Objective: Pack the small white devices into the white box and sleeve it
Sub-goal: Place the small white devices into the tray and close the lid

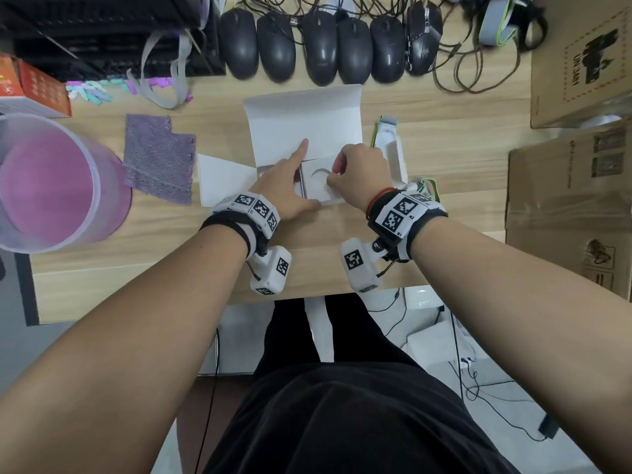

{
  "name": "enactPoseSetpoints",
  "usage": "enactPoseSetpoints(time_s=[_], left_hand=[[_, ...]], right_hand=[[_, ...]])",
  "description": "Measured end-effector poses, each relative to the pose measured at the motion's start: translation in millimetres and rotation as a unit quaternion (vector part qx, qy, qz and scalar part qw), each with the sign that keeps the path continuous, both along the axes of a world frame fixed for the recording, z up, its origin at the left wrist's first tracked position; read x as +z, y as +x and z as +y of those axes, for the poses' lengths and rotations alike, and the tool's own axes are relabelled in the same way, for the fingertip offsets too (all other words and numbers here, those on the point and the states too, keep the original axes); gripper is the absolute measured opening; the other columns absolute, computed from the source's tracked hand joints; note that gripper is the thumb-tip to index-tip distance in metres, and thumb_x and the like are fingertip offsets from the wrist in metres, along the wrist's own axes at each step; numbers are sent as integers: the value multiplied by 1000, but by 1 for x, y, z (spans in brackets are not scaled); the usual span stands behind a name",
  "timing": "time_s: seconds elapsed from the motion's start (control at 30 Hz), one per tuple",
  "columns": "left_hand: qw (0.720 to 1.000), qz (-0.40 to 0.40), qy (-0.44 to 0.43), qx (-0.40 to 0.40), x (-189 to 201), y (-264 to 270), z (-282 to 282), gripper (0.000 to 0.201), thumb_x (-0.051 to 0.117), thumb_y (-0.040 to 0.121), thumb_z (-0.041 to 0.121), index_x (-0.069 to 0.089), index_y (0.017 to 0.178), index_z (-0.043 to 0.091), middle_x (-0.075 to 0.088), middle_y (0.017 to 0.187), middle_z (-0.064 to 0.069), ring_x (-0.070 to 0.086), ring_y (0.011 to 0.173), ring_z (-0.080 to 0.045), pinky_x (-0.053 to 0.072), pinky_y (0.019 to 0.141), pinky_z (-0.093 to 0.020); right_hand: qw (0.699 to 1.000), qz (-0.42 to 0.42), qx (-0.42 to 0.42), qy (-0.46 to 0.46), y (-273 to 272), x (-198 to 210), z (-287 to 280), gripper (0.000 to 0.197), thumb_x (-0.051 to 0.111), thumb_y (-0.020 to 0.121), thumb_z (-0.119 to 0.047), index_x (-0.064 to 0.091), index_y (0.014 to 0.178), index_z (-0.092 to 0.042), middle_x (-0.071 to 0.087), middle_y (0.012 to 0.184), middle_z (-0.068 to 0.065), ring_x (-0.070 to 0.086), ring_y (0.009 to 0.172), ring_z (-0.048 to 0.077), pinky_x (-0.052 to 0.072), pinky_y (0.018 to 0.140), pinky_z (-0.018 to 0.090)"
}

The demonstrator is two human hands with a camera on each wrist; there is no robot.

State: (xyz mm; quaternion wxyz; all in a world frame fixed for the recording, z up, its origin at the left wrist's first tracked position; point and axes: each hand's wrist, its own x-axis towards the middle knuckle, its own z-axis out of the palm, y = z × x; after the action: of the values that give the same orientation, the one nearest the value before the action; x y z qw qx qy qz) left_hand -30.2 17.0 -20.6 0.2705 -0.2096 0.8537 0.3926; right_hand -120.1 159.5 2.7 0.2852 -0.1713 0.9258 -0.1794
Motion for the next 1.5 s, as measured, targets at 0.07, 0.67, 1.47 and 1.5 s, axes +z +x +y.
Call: enactPoseSetpoints(time_s=[0.07,0.67,1.47,1.5], left_hand=[[1000,-2,-5,-7,0,0,0,120,83,75,50,0,160,35,54,125,-2,51,119,-22,41,106,-35],[1000,-3,-20,-21,-9,2,0,113,80,82,40,-2,160,34,54,135,-7,52,123,-28,42,109,-42],[997,-28,-45,-56,-8,-2,4,124,84,77,39,-8,159,33,44,153,-3,43,138,-26,39,112,-40],[997,-28,-42,-52,-8,-1,4,123,84,78,39,-8,159,34,44,153,-3,43,138,-26,38,112,-40]], right_hand=[[1000,6,9,-1,2,0,-2,3,65,81,-20,63,82,-17,68,85,2,62,82,21,52,77,33],[999,-12,-34,-14,-34,-8,46,19,81,76,-25,64,83,-24,64,76,-7,56,74,10,36,65,18],[973,-7,228,-16,-37,-10,53,18,66,78,-3,69,93,-13,57,87,2,58,81,23,42,70,29],[973,-17,230,-9,-39,-11,53,17,72,78,-6,69,92,-13,55,86,1,58,81,23,39,69,27]])
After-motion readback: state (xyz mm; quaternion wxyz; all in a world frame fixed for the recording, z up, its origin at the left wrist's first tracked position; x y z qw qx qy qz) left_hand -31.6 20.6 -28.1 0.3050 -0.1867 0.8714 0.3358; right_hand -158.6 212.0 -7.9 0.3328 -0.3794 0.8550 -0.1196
